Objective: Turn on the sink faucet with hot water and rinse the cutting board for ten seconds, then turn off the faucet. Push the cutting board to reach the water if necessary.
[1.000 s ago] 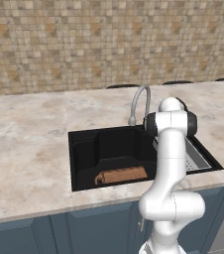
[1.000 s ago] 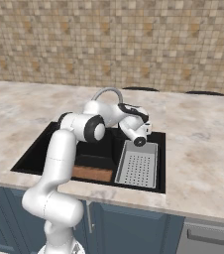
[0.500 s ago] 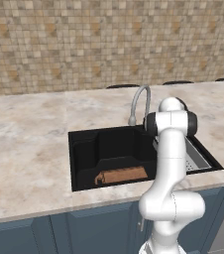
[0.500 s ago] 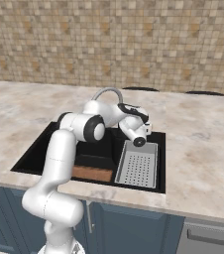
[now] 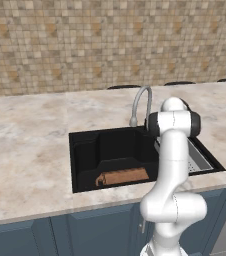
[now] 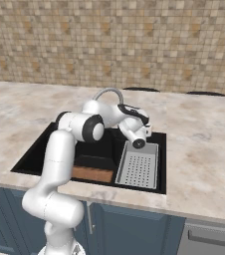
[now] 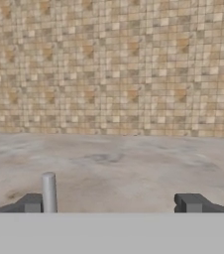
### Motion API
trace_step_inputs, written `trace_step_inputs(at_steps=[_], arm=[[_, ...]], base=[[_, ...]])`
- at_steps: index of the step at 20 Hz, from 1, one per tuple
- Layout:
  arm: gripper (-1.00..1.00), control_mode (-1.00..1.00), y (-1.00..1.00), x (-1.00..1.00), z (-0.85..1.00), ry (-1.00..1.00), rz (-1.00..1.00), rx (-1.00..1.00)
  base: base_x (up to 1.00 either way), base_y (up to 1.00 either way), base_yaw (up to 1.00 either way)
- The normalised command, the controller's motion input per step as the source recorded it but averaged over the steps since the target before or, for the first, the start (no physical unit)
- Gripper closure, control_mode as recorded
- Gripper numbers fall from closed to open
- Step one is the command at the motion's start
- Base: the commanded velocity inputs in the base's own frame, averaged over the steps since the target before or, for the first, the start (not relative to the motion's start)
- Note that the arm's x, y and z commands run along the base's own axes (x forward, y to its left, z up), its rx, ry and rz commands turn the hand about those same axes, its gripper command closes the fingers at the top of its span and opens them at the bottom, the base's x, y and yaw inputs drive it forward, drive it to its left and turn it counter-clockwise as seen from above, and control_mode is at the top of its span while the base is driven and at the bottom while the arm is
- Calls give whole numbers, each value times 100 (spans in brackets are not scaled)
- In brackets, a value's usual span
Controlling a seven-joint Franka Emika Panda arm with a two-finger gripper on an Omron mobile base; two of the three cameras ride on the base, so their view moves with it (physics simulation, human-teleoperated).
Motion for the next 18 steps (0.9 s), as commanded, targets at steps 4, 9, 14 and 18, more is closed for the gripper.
trace_step_inputs(at_steps=[4,9,14,18], arm=[[-100,-100,-20,-20,0,0,0,0],[-100,-100,-23,-22,0,0,0,0],[-100,-100,-8,-2,0,0,0,0],[-100,-100,0,3,0,0,0,0]], base=[[0,0,0],[0,0,0],[0,0,0],[0,0,0]])
